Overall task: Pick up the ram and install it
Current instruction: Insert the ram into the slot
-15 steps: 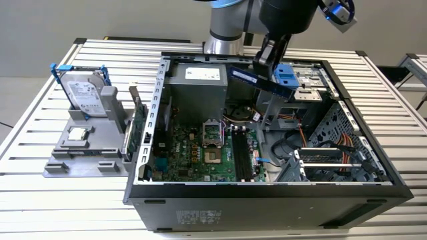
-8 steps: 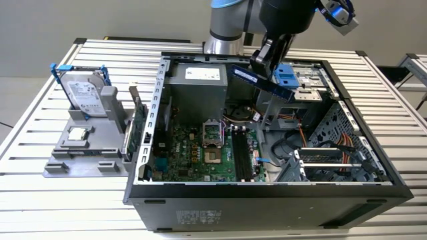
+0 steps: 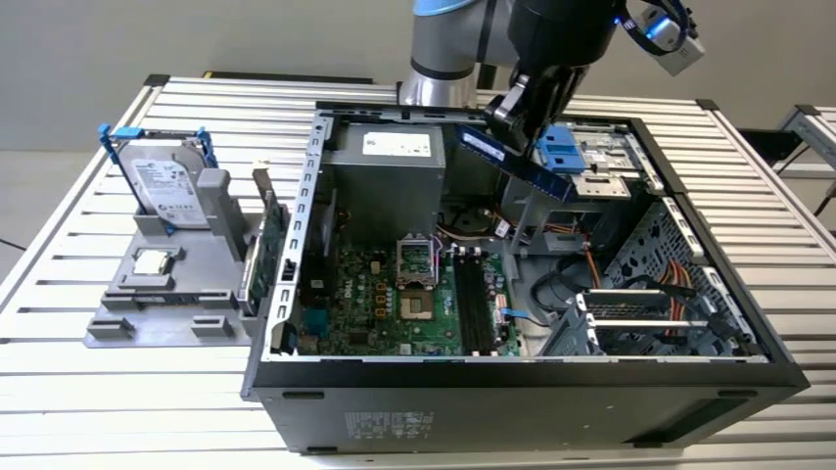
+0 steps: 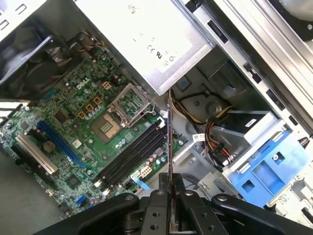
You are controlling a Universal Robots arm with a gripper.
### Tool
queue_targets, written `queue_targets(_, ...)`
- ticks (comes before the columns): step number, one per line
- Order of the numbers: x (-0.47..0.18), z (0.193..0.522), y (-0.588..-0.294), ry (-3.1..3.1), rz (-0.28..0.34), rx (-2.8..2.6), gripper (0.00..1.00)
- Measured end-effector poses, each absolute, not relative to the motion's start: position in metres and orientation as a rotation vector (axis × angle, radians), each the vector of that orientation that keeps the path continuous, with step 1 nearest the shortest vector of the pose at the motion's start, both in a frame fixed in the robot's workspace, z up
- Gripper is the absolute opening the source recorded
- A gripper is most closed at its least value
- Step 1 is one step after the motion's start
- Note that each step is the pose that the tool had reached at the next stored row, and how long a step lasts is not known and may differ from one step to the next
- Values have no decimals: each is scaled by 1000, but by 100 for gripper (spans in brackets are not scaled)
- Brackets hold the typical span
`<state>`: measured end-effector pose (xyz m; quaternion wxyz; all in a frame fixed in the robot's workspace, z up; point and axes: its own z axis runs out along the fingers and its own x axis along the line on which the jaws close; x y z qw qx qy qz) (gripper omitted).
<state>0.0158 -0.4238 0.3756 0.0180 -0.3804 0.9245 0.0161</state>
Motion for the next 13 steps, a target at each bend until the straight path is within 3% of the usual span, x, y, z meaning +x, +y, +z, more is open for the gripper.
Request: queue_targets(13, 16, 376, -424, 2961, 45, -928, 0)
